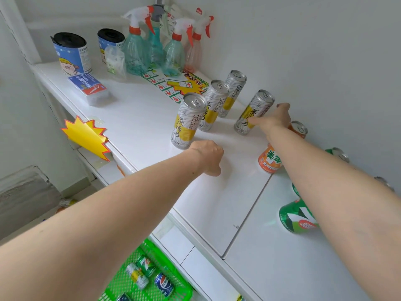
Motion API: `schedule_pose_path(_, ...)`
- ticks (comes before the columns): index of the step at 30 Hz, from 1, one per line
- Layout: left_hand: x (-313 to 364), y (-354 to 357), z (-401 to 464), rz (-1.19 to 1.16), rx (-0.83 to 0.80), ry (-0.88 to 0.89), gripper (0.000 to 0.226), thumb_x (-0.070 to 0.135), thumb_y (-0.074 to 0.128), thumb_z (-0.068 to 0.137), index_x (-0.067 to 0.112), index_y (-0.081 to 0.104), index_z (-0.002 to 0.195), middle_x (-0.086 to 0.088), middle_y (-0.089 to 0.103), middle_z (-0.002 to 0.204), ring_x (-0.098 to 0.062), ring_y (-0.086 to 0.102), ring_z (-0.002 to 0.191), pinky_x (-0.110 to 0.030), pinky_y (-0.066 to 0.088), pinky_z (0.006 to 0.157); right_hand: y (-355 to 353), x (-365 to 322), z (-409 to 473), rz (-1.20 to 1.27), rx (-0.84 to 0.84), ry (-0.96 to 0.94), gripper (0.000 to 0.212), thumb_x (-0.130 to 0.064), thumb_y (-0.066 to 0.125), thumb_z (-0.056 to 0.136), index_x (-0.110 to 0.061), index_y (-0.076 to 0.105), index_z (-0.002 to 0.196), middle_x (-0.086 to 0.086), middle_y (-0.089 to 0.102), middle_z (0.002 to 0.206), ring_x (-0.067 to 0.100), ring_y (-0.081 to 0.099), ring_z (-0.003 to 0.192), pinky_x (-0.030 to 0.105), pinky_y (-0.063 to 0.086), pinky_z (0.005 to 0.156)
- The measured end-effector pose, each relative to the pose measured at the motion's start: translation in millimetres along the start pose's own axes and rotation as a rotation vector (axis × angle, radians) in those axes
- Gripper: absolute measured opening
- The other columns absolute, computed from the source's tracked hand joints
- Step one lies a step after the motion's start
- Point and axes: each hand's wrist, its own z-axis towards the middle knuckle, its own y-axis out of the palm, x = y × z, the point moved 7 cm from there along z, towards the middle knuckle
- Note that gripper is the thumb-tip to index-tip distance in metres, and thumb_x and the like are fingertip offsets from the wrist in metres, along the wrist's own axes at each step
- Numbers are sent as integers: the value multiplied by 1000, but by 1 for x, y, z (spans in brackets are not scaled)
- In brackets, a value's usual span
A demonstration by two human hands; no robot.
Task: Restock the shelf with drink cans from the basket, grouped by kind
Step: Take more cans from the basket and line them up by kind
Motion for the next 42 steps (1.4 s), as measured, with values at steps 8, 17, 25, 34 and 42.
schedule_pose_path(8, -3, 16, -23, -256, -22, -4, 75, 55, 60, 82, 12, 37, 139, -4, 40, 143, -24, 42, 131, -37, 41, 98, -38, -3, -43, -31, 18, -146, 85, -25, 87, 70, -6, 37, 136, 12, 45, 143, 29, 46, 130, 34, 40, 102)
schedule_pose_path(17, 1, 17, -81, -251, 102, -10, 51, 46, 58, 88, 18, 49, 130, -1, 49, 130, -22, 51, 118, -36, 47, 84, -41, 22, -110, 7, 54, -238, 67, -25, 79, 77, -11, 45, 133, 9, 39, 140, 23, 44, 126, 18, 28, 84)
schedule_pose_path(25, -21, 11, -148, -261, 231, 99, 39, 43, 56, 91, 25, 54, 125, 4, 52, 126, -19, 54, 114, -34, 47, 77, -18, 44, -195, 55, 79, -304, 53, -25, 73, 82, -8, 49, 126, 10, 45, 131, 25, 51, 120, 39, 40, 104)
schedule_pose_path(34, -66, 56, -239, -280, 327, 229, 27, 30, 56, 89, 19, 61, 114, 0, 57, 119, -26, 61, 103, -36, 51, 75, 29, 49, -307, 200, 200, -304, 36, -18, 64, 89, -4, 52, 120, 13, 50, 127, 21, 57, 112, 16, 36, 89)
schedule_pose_path(42, -97, 143, -275, -319, 180, 185, 26, 34, 56, 92, 22, 58, 115, 3, 55, 118, -20, 64, 95, -38, 53, 71, 78, 80, -374, 274, 194, -448, 28, -14, 65, 86, -4, 58, 111, 3, 51, 111, 16, 62, 93, 24, 51, 76)
